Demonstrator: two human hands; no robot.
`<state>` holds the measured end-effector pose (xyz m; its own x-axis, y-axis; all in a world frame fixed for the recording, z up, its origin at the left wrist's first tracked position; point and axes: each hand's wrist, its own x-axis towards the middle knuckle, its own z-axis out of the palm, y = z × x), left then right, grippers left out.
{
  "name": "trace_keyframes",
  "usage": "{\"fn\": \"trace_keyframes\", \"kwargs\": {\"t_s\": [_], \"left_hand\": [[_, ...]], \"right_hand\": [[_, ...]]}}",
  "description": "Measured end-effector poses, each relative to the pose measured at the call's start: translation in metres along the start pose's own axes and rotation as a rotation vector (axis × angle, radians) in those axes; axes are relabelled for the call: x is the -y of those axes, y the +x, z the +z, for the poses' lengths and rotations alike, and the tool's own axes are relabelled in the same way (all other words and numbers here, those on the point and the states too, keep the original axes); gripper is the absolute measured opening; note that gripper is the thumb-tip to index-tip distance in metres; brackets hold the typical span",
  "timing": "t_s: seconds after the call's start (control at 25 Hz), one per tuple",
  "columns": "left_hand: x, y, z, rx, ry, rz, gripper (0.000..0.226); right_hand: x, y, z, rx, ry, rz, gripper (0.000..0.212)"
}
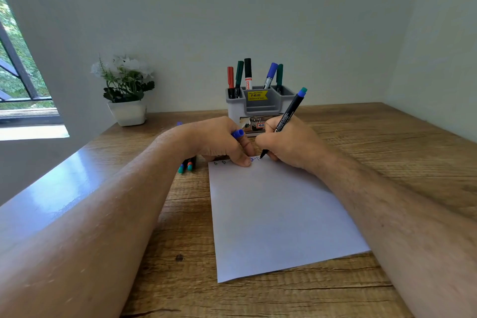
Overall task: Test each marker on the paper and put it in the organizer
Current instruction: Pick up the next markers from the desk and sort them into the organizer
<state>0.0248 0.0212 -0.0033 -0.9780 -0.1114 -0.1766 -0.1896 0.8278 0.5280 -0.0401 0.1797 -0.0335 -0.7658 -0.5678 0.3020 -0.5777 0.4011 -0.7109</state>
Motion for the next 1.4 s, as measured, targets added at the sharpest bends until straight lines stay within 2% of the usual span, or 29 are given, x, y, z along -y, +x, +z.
{"fn": "trace_keyframes", "kwargs": {"t_s": [0.48, 0.72, 0.88, 1.04, 1.2, 1.4], "left_hand": [[-0.002, -0.001, 0.001, 0.003, -0.023, -0.004, 0.015], [-0.004, -0.003, 0.0, -0.009, -0.028, -0.01, 0.018], [-0.005, -0.002, 0.001, -0.008, -0.005, -0.024, 0.017], [-0.006, -0.002, 0.0, 0.008, 0.003, -0.019, 0.017], [-0.005, -0.002, -0.002, -0.025, -0.019, 0.02, 0.014], [-0.005, -0.009, -0.012, -0.064, -0.541, -0.066, 0.017]], "right_hand": [[-0.002, 0.002, 0.002, -0.02, -0.02, -0.024, 0.021], [-0.001, 0.0, 0.001, 0.016, 0.03, -0.034, 0.028], [-0.003, 0.005, 0.003, -0.081, -0.035, -0.028, 0.028], [-0.006, 0.006, 0.001, -0.057, -0.013, 0.011, 0.024], [-0.004, 0.006, -0.003, -0.102, 0.198, 0.067, 0.028], [0.003, 0.009, -0.011, -0.092, 0.682, 0.102, 0.028]]}}
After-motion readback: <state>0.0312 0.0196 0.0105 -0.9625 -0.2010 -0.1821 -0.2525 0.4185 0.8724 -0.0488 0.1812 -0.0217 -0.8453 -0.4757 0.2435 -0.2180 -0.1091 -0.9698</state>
